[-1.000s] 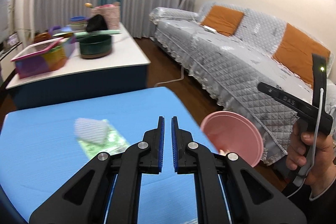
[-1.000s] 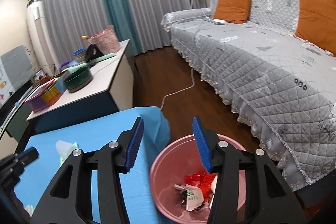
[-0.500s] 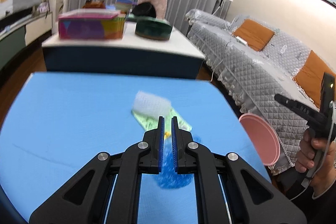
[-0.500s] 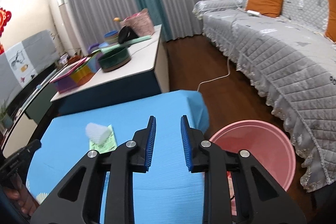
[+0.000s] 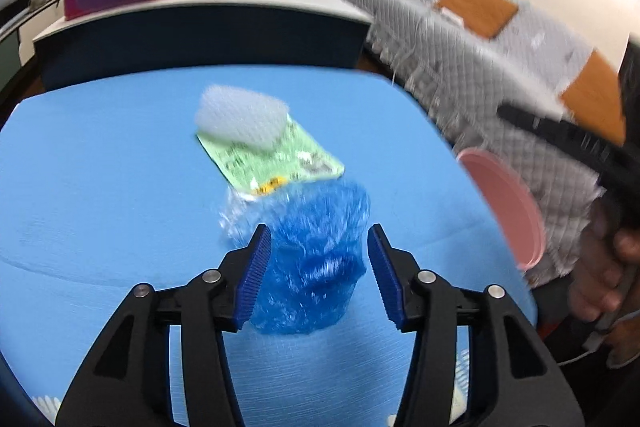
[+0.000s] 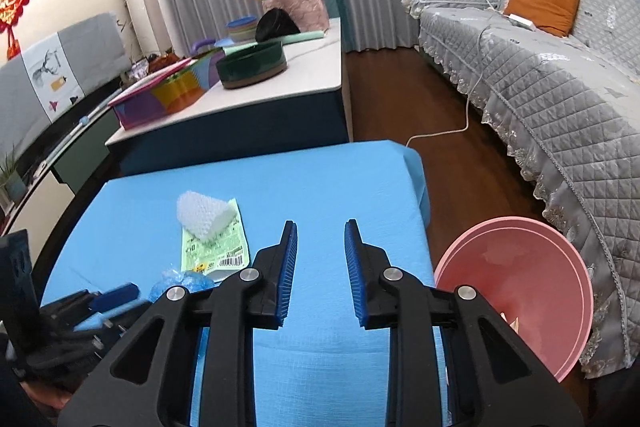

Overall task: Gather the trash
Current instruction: 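Grasp the blue plastic bag with the left tool while the right tool reaches the clear plastic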

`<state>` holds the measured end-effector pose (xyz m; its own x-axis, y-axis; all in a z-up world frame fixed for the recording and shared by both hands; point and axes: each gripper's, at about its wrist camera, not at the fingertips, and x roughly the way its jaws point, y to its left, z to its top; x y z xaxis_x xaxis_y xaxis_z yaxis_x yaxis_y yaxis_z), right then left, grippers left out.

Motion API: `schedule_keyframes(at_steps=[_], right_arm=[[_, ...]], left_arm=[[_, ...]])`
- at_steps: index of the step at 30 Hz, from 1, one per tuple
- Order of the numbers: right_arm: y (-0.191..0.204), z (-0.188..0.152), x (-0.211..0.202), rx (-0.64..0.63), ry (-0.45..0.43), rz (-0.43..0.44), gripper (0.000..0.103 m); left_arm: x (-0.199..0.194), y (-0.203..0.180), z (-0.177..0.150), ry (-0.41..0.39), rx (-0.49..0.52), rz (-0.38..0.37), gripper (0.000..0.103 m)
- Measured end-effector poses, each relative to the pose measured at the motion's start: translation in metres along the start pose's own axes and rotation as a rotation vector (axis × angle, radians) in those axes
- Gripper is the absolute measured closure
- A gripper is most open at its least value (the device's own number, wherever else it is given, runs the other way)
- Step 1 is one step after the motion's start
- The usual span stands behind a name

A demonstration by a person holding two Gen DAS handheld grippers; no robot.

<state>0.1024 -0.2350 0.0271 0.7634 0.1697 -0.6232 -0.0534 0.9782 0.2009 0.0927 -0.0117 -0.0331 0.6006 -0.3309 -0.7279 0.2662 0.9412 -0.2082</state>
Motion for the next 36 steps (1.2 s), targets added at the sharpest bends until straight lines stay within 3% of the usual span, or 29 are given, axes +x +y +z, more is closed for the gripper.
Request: schedule_keyframes(at_steps=[3,5,10,14,19,28,36], right_arm=[[0.004,0.001,0.004,0.001,0.005,0.006,0.077],[0.009,0.001,0.007,-0.008,0.007,0.008,0.077],[0.028,-0.004,0.024,-0.053,0.040,0.037,0.077],[0.049,-0.012,0.045,-0.104,0.108,0.101,0.077],[0.088,-0.030,0.068,-0.205,0.179,0.166,0.068],[0.122,-0.044,0.083,-0.267,0.196,0.234,0.059],[0.127,-0.044,0.098,-0.260,0.207,0.215,0.059]], left_arm=[[0.013,-0.002,-0.004,0.049,0.025,0.043,0.053],[0.015,0.003,-0.003,0.056,0.017,0.073,0.076],[-0.001,0.027,0.006,0.011,-0.080,0.079,0.088],[-0.013,0.047,0.013,-0.023,-0.152,0.137,0.089],[-0.023,0.075,0.016,-0.043,-0.244,0.164,0.092],[-0.047,0.094,0.027,-0.100,-0.296,0.085,0.093],[-0.064,0.123,0.031,-0.160,-0.386,0.225,0.093]])
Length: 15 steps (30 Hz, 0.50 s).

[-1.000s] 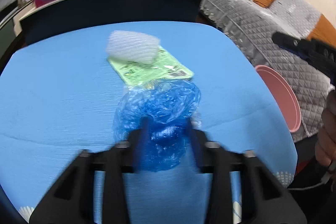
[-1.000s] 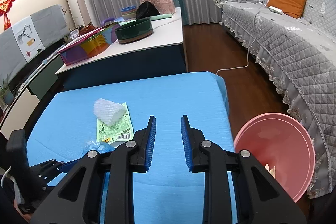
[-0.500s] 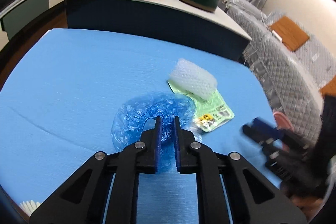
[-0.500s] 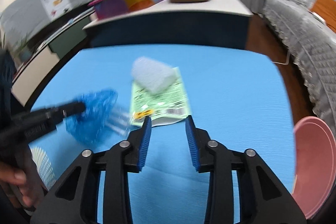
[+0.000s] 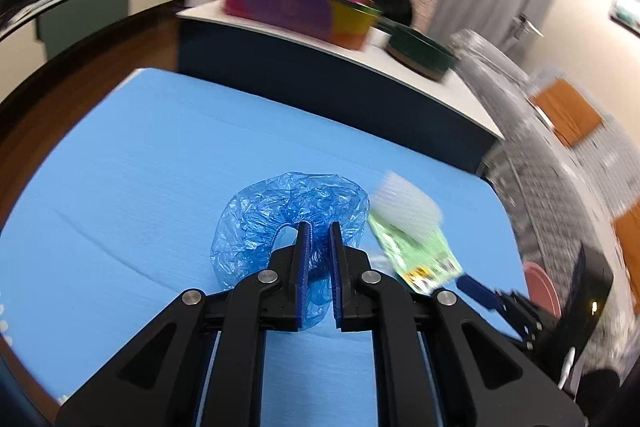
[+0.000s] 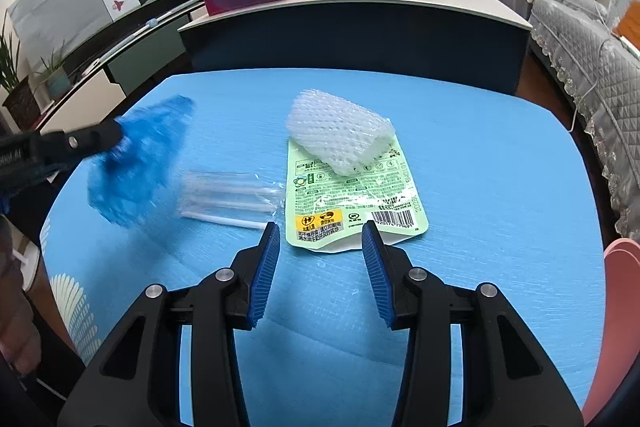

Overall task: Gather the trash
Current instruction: 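Grasp the blue plastic bag with the left tool while the right tool reaches the clear plastic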

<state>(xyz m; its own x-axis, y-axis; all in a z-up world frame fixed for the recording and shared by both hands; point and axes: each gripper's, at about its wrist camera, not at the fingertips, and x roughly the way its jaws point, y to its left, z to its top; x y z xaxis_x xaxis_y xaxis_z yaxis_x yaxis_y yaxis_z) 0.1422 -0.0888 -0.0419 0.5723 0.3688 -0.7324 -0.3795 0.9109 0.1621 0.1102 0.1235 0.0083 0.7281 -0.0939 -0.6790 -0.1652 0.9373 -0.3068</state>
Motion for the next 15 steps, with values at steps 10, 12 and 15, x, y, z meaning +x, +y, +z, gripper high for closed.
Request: schedule_keyframes(at_steps=[10,12,15], right_arm=[[0.033,0.014,0.029,-0.068,0.021,0.075,0.051],[0.039,0.020,0.037,-0.100,0.032,0.085,0.048],[0.047,0.028,0.048,-0.147,0.060,0.107,0.042]], left_arm=[[-0.012,0.026,0.020,-0.049,-0.100,0.030,0.094],[-0.014,0.030,0.023,-0.057,-0.116,0.024,0.094],[-0.015,0.033,0.026,-0.061,-0.131,0.017,0.094]])
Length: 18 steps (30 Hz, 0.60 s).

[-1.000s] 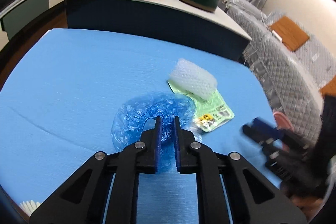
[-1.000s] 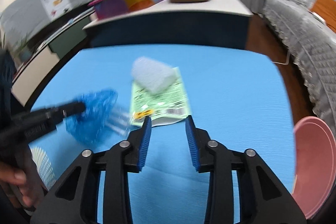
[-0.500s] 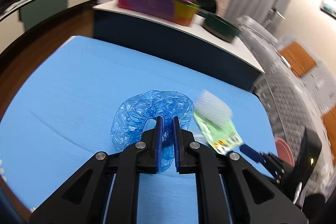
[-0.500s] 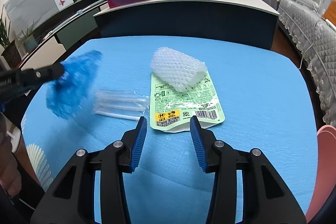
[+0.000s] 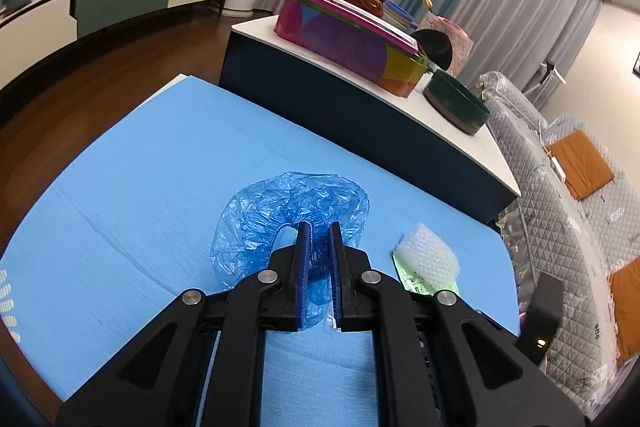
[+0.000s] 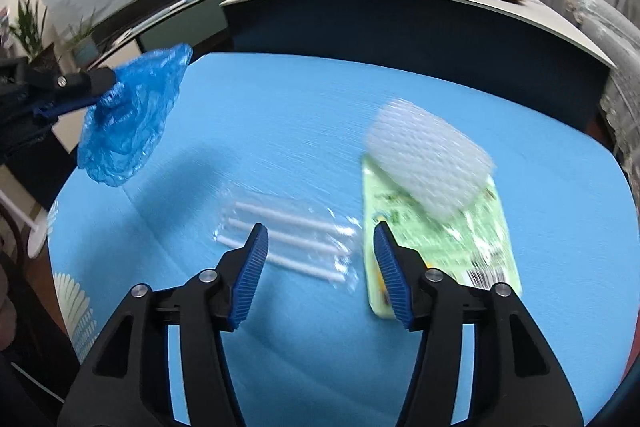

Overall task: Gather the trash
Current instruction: 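Grasp the blue plastic bag with the left tool while the right tool reaches the clear plastic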

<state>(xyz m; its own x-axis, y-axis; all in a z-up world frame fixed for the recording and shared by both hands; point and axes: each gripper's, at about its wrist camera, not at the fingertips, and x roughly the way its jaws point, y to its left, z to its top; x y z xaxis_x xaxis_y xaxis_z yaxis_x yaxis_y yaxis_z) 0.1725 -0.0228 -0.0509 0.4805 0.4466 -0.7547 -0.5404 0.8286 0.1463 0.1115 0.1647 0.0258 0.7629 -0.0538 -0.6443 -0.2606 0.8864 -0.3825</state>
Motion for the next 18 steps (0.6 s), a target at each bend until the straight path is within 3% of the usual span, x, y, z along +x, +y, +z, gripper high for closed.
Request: schedule_keyframes(at_steps=[11,14,16,18], right_arm=[[0.018,0.007,0.025,-0.133,0.110,0.017,0.042],[0.023,0.003,0.019,-0.155,0.099,0.007,0.060],[0.024,-0.002,0.013,-0.157,0.095,0.003,0.085],[0.025,-0.008,0.009,-0.167,0.096,0.000,0.095]], left_arm=[[-0.008,0.012,0.006,-0.006,-0.041,-0.023,0.094],[-0.009,0.014,0.007,-0.005,-0.047,-0.024,0.093],[-0.009,0.013,0.008,-0.004,-0.049,-0.027,0.093],[-0.009,0.012,0.008,-0.003,-0.046,-0.030,0.093]])
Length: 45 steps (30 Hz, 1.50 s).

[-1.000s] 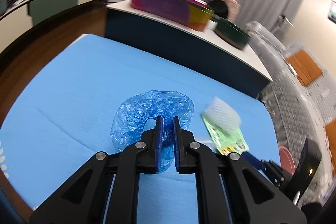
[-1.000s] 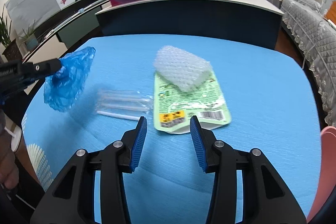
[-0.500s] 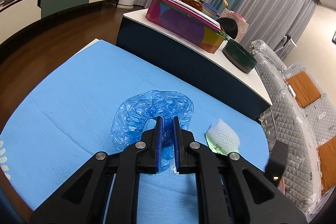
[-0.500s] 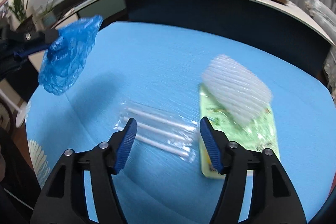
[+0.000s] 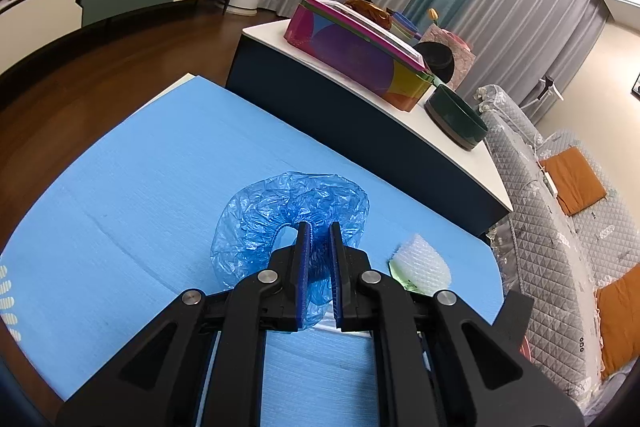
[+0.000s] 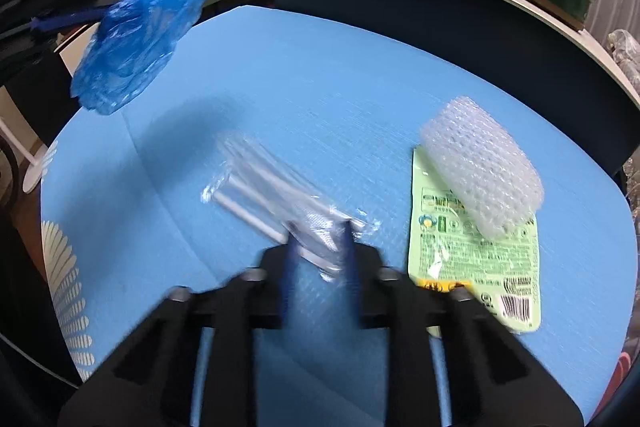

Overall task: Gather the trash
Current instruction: 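Grasp the blue plastic bag with the left tool while the right tool reaches the clear plastic, then grasp the clear plastic sleeve with the right tool and lift it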

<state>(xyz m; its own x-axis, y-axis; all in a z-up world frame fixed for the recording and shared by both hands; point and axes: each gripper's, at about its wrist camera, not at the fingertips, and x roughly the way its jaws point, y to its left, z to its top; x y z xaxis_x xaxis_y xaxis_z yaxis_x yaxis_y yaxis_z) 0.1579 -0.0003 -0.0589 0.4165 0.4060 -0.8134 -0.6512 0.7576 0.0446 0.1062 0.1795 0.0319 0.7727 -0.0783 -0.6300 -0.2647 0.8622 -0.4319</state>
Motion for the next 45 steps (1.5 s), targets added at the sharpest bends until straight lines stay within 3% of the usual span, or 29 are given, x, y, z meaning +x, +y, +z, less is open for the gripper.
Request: schedule_keyframes(at_steps=[4,13,26,45], right_arm=[[0.004,-0.013,-0.014,-0.009,-0.014,-0.037,0.100],[-0.020,-0.028,-0.079,0.129,-0.094,-0.061,0.101],[-0.066,-0.052,-0.177,0.305,-0.205,-0.144,0.101],[-0.128,-0.125,-0.214,0.524,-0.342,-0.263,0.101]], left_arm=[[-0.001,-0.005,-0.002,0.002,0.015,-0.005,0.094],[0.000,-0.023,-0.015,0.021,0.079,-0.011,0.093],[-0.004,-0.076,-0.051,0.023,0.261,-0.028,0.093],[0.009,-0.142,-0.098,0.028,0.450,-0.053,0.093]])
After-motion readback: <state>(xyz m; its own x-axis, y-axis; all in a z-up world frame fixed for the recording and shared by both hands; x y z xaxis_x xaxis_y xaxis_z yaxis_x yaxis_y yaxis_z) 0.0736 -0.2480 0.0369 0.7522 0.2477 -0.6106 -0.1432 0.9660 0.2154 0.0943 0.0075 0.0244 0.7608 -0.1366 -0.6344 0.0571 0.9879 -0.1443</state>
